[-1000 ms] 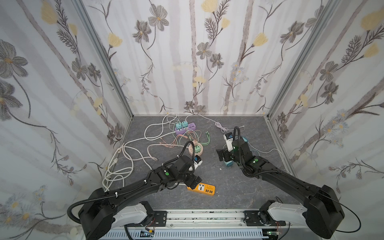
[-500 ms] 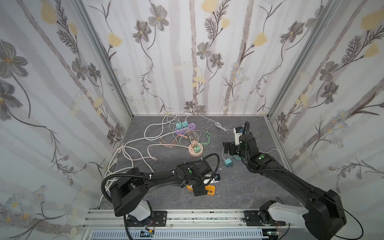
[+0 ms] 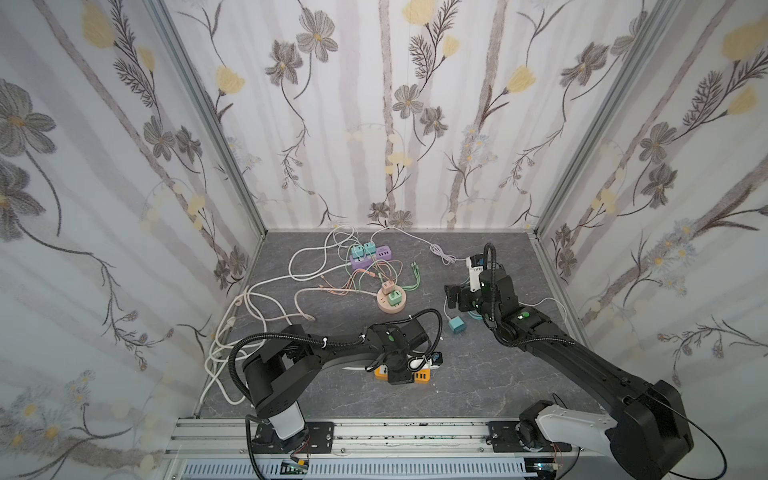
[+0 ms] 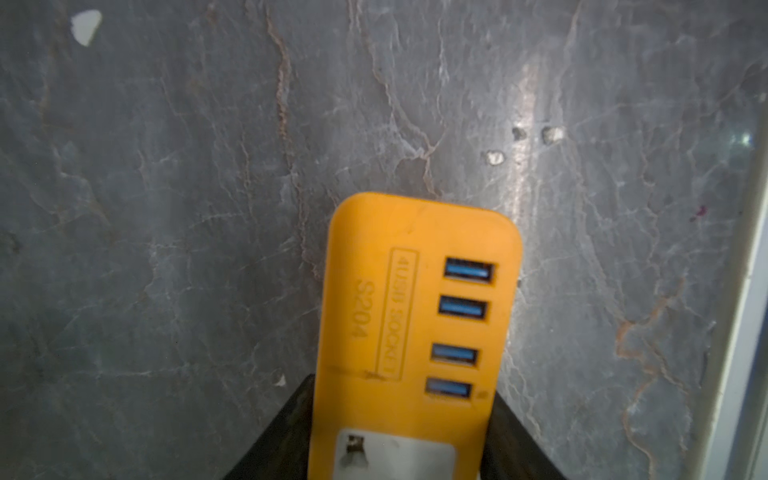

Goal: Insert the plug

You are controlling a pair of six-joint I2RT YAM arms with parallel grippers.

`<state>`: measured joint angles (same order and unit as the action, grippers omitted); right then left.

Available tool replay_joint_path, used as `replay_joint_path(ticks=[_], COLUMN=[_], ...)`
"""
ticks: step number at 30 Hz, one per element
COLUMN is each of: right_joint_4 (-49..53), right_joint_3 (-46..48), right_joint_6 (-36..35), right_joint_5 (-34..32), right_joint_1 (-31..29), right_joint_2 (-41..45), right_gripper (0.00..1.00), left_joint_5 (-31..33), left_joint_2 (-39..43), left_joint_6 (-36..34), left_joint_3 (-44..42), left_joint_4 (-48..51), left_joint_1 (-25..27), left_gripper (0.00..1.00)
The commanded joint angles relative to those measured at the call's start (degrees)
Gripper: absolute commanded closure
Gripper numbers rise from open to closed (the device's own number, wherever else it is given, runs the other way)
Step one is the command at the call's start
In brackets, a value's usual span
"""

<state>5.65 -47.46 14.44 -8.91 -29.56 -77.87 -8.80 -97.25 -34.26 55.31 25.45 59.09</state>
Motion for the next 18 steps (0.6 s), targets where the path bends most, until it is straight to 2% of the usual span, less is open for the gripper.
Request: replay_joint_path(ticks=[1, 8, 11, 15, 18], right_joint_4=[-0.26, 3.87, 6.94, 10.23, 10.07], right_joint_3=[-1.19, -5.7, -10.59, -16.41, -17.52], right_joint_6=[-0.37, -0.35, -0.4, -0.61, -0.57], right_joint_5=[-0.66, -4.66, 0.03, -0.69, 2.92], right_joint_1=[0.16, 3.53, 7.04, 9.86, 12.41], right_joint_2=[-0.7, -3.31, -6.29, -11.48, -13.73], right_gripper=[0.01, 0.01, 0.01, 0.01, 0.01], left_joint_5=[0.43, 3.89, 4.89, 3.29, 1.01], left_joint_2=[-1.96, -6.94, -11.38, -14.42, -15.48], left_joint_6=[-2.44, -4.44, -6.41, -9.96, -12.58], left_joint_3=[1.77, 5.61, 10.48, 14.82, 17.34], left_joint_4=[1.77, -0.09, 1.27, 0.83, 2.28], left_joint_1=[-0.76, -4.48, -6.49, -9.01, -10.6], left_gripper=[0.47, 0.49, 0.49, 0.49, 0.48])
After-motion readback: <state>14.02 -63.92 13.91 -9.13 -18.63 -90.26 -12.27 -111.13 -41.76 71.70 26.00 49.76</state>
